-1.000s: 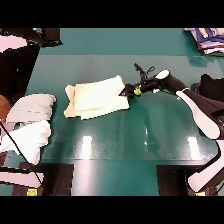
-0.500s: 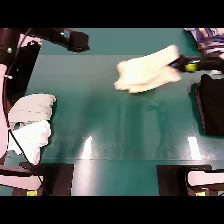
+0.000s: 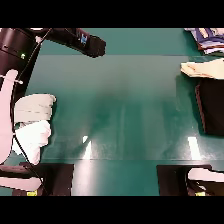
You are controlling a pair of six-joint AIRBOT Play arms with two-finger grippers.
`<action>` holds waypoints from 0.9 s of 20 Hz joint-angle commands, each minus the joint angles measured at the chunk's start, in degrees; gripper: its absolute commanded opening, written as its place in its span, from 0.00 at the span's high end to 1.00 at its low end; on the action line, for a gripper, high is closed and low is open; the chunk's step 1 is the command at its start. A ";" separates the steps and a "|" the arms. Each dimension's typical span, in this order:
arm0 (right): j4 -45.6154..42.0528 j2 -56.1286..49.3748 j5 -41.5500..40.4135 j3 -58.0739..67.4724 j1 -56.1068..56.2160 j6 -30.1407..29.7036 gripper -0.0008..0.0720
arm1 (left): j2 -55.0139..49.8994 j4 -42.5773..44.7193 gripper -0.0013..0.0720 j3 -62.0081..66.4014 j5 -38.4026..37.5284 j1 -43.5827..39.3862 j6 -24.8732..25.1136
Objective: Fold the shirts.
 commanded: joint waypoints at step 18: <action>-16.98 14.32 21.00 -1.57 -14.43 -0.66 0.96 | -0.02 0.04 0.94 0.00 -3.39 -0.31 0.09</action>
